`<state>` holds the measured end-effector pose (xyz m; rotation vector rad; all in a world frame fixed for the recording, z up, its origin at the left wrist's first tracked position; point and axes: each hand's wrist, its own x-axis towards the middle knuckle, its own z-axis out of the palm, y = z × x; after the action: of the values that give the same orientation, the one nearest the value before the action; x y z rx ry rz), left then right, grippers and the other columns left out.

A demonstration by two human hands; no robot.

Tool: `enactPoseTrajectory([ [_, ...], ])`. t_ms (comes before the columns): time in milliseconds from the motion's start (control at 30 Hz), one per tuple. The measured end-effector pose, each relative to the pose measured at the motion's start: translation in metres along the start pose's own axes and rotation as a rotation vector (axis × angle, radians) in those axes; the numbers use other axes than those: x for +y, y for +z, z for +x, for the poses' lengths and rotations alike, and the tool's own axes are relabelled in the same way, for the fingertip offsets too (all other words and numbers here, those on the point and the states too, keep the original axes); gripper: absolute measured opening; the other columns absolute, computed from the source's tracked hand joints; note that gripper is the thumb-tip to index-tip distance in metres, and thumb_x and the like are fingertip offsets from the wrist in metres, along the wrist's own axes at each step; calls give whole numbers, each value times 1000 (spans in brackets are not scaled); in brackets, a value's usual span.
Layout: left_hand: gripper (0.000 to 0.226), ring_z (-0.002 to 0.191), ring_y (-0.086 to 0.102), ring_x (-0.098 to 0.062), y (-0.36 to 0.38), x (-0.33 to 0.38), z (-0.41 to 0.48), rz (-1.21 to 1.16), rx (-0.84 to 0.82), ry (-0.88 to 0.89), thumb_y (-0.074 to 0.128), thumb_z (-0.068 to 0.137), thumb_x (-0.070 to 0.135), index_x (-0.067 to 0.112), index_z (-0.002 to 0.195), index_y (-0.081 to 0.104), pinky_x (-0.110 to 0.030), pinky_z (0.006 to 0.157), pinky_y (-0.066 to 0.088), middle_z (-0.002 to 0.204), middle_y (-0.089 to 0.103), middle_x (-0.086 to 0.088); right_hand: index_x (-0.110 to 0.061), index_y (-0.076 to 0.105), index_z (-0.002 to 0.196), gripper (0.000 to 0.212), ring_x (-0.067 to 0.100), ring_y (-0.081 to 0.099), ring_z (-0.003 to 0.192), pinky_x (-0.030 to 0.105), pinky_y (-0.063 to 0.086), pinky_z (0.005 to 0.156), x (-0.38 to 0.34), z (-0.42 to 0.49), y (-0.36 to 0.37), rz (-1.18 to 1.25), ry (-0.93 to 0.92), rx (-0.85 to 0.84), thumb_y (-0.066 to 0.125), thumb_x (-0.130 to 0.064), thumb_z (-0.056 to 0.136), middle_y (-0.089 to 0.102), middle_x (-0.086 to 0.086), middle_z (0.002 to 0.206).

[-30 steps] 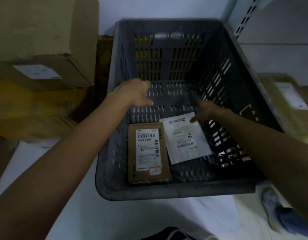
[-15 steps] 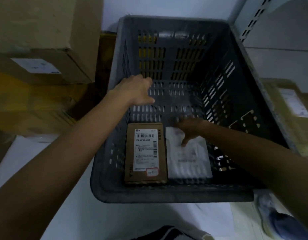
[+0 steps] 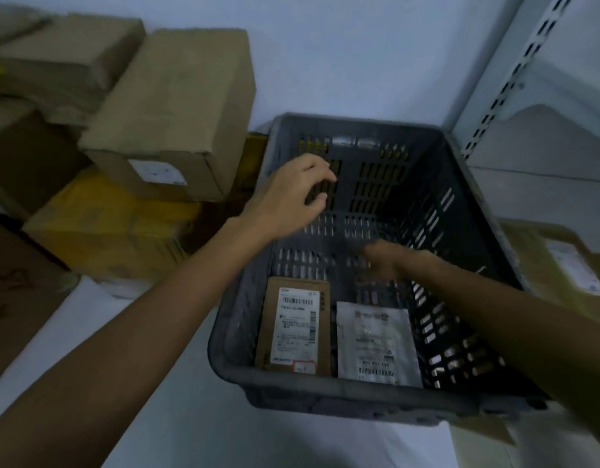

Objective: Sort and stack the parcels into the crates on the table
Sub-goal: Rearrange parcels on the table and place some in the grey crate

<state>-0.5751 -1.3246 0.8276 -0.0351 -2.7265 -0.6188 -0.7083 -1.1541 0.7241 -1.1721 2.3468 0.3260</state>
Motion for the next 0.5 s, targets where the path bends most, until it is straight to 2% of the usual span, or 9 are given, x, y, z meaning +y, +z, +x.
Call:
enactPoseTrajectory([
  [67, 29, 123, 46, -22, -22, 5, -7, 67, 98, 23, 57, 88, 14, 8, 117, 62, -13, 93, 25, 130, 52, -9, -22, 30, 146, 74, 28, 51, 119, 42, 45, 98, -5, -2, -40, -9, -24, 123, 64, -42, 83, 52, 8, 135],
  [133, 32, 119, 50, -28, -47, 6, -13, 122, 167, 40, 58, 84, 16, 5, 113, 64, -16, 94, 27, 126, 55, -15, -22, 20, 150, 83, 30, 44, 128, 45, 41, 102, -18, -8, -81, 1, -74, 276, 65, -43, 83, 43, 11, 144],
  [233, 34, 115, 53, -31, -82, 0, -28, 173, 248, -26, 57, 79, 16, 3, 109, 65, -22, 94, 32, 122, 58, -18, -21, 22, 150, 82, 28, 35, 136, 44, 36, 108, -50, -23, -134, 84, -216, 523, 65, -43, 84, 34, 7, 151],
  [300, 31, 117, 53, -30, -105, -10, -41, 180, 317, -99, 60, 81, 12, 2, 110, 65, -20, 94, 30, 125, 57, -18, -21, 24, 149, 79, 27, 35, 136, 43, 35, 108, -76, -35, -162, 132, -284, 658, 64, -41, 85, 35, 6, 151],
  [400, 35, 123, 45, -24, -136, -35, -65, 209, 405, -197, 61, 85, 11, 7, 120, 59, -14, 96, 23, 132, 51, -11, -22, 23, 149, 74, 27, 30, 138, 44, 29, 111, -116, -51, -192, 138, -348, 750, 60, -40, 88, 32, 6, 152],
  [500, 42, 125, 42, -20, -161, -67, -87, 240, 446, -281, 61, 87, 17, 13, 128, 53, -22, 100, 27, 133, 50, -6, -23, 27, 148, 70, 24, 29, 138, 39, 26, 112, -154, -57, -206, 155, -387, 784, 59, -40, 88, 32, 4, 152],
])
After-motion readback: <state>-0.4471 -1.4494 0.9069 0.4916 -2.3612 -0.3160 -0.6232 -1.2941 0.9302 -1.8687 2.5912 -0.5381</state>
